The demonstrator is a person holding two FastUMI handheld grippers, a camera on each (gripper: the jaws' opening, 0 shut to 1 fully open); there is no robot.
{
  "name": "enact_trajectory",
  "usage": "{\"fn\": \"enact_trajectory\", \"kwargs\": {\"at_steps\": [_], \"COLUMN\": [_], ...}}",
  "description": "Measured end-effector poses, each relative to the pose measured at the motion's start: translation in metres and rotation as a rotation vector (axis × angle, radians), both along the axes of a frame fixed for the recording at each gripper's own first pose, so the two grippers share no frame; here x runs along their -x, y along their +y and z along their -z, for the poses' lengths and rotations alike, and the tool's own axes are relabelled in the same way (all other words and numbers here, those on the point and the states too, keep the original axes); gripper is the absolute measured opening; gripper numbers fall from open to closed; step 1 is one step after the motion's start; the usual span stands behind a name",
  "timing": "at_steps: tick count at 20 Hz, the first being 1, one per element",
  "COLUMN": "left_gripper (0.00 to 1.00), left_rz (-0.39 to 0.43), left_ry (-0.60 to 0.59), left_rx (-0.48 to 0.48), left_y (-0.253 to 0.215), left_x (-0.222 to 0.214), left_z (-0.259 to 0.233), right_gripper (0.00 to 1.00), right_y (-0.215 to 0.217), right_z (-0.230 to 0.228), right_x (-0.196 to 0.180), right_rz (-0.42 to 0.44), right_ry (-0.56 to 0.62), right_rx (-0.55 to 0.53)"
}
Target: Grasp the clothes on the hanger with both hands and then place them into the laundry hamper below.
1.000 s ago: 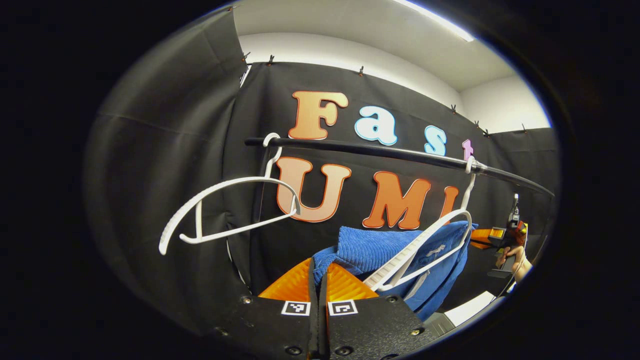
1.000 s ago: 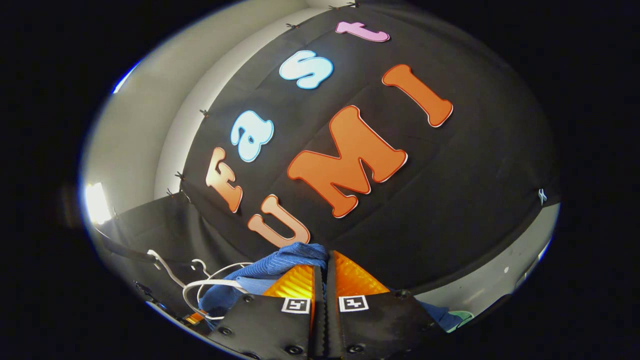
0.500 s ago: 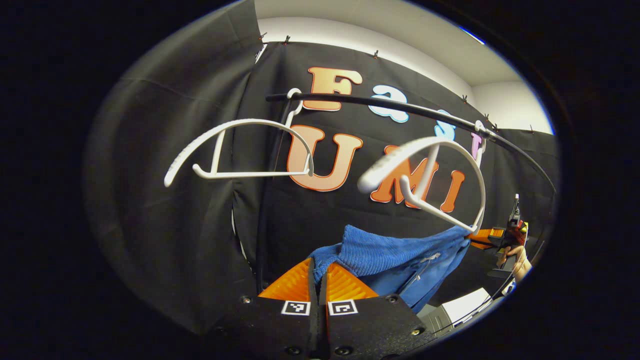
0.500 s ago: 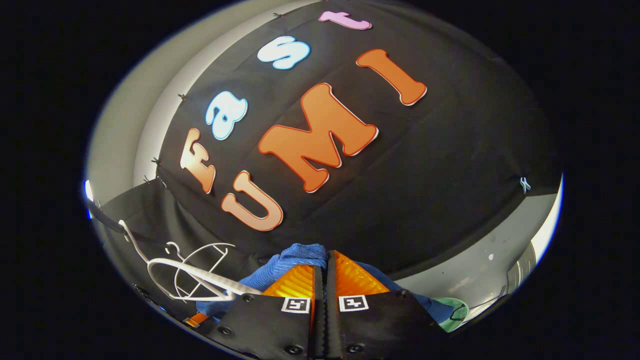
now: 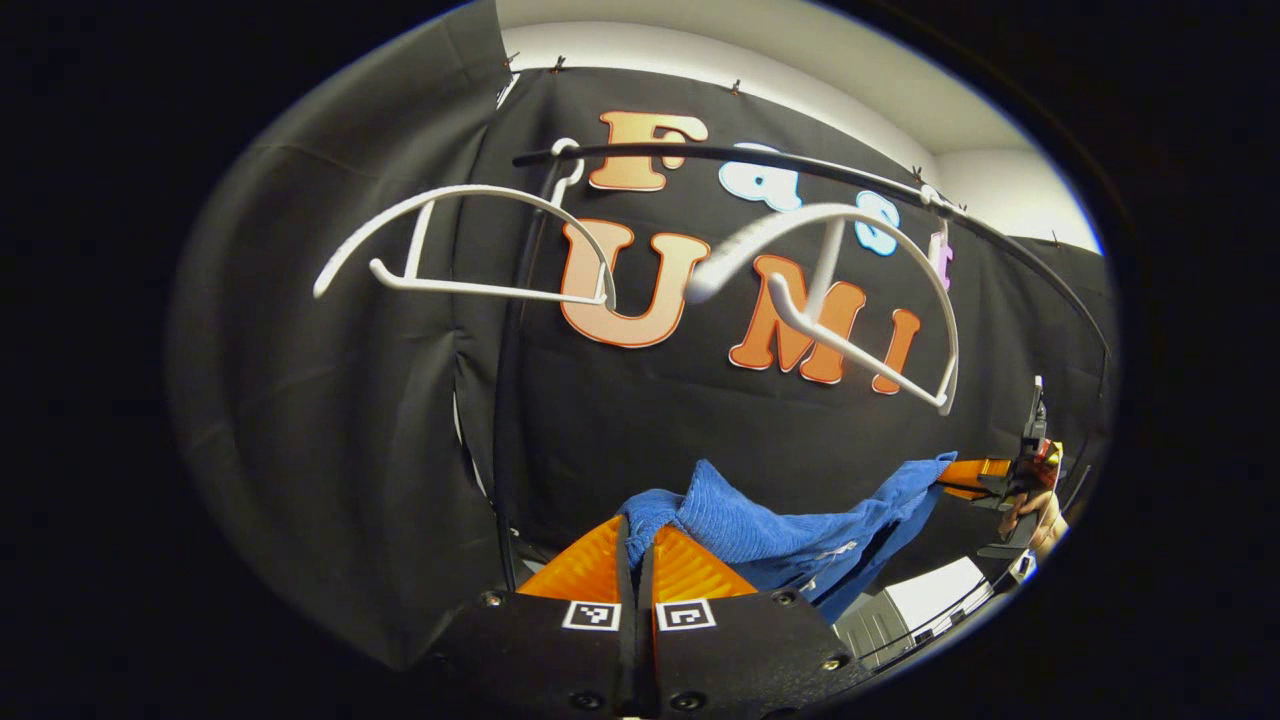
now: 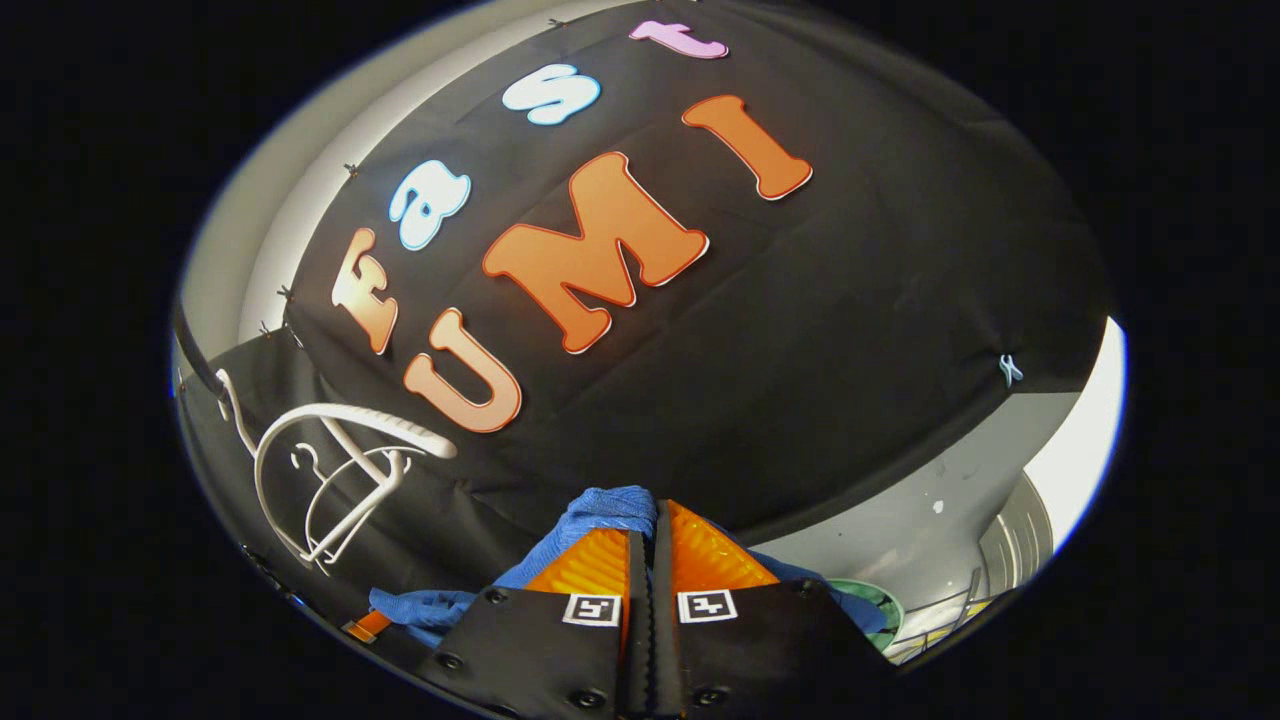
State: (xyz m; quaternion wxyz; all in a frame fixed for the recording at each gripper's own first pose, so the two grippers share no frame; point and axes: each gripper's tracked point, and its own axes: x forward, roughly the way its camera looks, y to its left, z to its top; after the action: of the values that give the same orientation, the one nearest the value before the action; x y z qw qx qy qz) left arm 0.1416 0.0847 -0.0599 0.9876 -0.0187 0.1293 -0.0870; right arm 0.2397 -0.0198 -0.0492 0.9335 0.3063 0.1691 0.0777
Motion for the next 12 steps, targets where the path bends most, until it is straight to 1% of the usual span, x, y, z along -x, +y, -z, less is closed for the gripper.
{"fn": "enact_trajectory", "kwargs": {"at_steps": [3,12], "left_gripper": [0.0,0.0], "left_rz": [0.039,0.159], "left_ry": [0.025,0.095], "left_rx": [-0.004,0.018], "left_y": [-0.025,-0.107], "left_x": [0.007,0.014], "left_z": [0.016,0.057], "right_gripper": [0.07,0.08], "right_y": [0.004,0.014], "right_z": [0.018,0.057], "right_x": [0.02,0.061], "right_rz": [-0.006,-0.024], "right_ry": [0.029,0.077], "right_rx": [0.041,0.173]}}
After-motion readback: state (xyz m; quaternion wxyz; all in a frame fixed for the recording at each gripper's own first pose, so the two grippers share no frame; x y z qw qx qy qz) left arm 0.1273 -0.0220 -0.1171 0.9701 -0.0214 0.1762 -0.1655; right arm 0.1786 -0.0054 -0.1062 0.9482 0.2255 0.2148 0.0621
